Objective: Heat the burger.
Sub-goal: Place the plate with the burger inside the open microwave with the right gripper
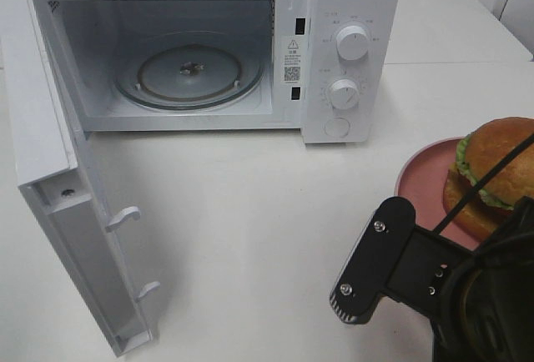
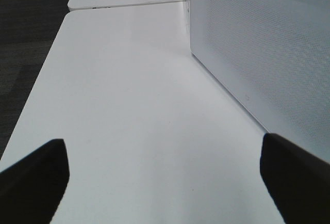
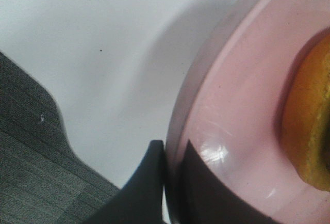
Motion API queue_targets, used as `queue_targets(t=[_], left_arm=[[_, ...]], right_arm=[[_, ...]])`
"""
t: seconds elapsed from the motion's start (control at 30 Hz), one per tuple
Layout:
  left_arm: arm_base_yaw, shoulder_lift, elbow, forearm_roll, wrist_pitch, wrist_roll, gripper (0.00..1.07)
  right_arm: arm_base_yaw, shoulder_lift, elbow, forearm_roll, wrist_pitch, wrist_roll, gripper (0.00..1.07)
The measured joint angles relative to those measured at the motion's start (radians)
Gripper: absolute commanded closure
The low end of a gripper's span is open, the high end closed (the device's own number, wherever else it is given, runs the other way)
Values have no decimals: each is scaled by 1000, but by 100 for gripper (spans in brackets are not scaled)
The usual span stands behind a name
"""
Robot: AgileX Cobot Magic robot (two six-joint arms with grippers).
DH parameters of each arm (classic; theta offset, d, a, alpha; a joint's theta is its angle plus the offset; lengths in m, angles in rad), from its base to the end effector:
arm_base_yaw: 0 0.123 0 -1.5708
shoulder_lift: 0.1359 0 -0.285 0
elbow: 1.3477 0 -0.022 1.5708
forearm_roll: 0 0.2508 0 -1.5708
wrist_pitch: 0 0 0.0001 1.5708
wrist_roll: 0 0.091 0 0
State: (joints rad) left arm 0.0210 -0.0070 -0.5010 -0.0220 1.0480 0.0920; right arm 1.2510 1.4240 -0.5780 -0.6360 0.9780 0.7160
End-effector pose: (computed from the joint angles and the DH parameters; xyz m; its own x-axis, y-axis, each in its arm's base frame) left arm -0.0055 -0.0019 0.2786 -0.4362 0.0718 -0.8970 0.0315 0.9974 0.0645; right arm 0.1020 0.1654 0.1724 -0.5640 -0.8199 -0.0984 -0.6919 0.5343 -0.4857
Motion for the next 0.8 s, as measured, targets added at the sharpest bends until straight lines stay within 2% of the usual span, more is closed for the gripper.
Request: queue_targets(t=[0.23, 0.8], left_arm=[[0, 0, 0, 0, 0, 0, 14], [0, 0, 0, 0, 0, 0, 14]], right_arm=[[67, 0, 0, 0, 0, -26, 107], [74, 0, 0, -18, -23, -192, 107]])
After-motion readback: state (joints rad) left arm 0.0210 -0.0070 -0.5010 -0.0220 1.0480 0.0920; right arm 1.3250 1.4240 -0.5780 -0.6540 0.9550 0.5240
